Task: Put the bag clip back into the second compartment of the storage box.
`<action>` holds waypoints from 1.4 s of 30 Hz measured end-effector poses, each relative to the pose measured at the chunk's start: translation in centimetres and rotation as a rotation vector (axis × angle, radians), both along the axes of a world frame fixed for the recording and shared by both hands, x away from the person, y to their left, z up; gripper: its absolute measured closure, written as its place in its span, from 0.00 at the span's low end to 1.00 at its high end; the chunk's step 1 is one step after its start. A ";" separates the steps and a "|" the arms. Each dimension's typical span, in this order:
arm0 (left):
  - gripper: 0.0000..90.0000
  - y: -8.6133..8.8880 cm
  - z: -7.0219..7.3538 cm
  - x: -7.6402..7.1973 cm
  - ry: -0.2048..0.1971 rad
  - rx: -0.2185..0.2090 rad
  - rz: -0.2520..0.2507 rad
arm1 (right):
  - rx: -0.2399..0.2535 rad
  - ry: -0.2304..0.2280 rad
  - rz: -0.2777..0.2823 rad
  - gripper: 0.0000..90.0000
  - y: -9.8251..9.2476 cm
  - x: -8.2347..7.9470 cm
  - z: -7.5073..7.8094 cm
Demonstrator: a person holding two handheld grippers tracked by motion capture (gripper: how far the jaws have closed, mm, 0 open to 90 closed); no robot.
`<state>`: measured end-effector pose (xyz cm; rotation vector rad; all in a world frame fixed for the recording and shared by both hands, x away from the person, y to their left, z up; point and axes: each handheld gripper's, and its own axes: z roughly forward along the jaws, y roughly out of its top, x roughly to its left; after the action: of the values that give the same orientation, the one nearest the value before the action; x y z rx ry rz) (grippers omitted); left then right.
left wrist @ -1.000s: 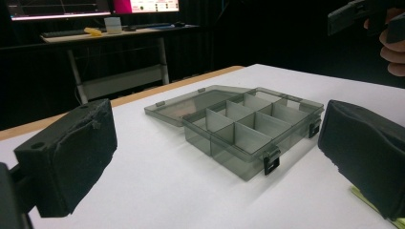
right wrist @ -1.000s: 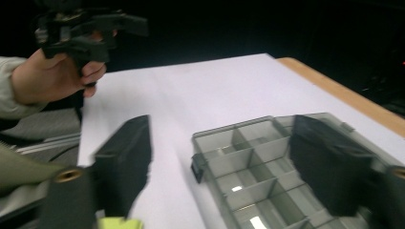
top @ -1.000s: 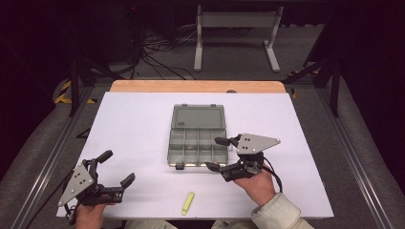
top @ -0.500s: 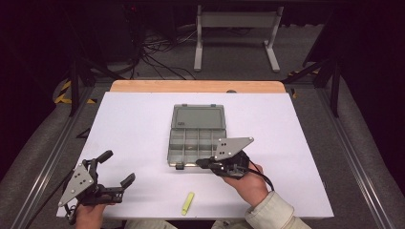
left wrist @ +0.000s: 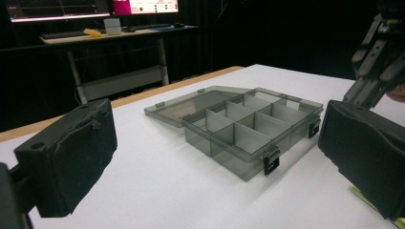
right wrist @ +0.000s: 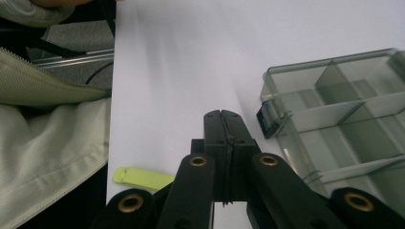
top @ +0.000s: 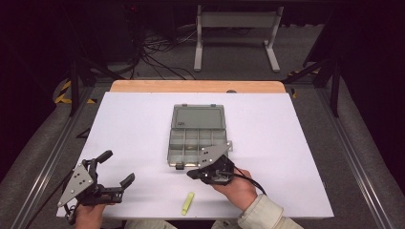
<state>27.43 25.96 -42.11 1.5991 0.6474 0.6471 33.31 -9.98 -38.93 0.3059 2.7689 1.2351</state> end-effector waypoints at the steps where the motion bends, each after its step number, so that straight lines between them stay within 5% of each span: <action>1: 0.00 0.0 0.0 0.0 0.000 0.000 0.000 | -0.008 0.006 0.004 1.00 0.2 0.0 -0.4; 23: 0.00 -0.1 0.0 0.0 0.003 0.004 -0.005 | -0.155 0.112 0.039 1.00 2.6 0.3 -4.7; 42: 0.00 0.0 0.0 0.0 0.003 0.003 -0.005 | -0.209 0.147 0.042 1.00 2.7 0.1 -5.3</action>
<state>27.44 25.93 -42.10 1.6042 0.6452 0.6424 33.42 -7.29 -44.19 0.3338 3.0121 0.9548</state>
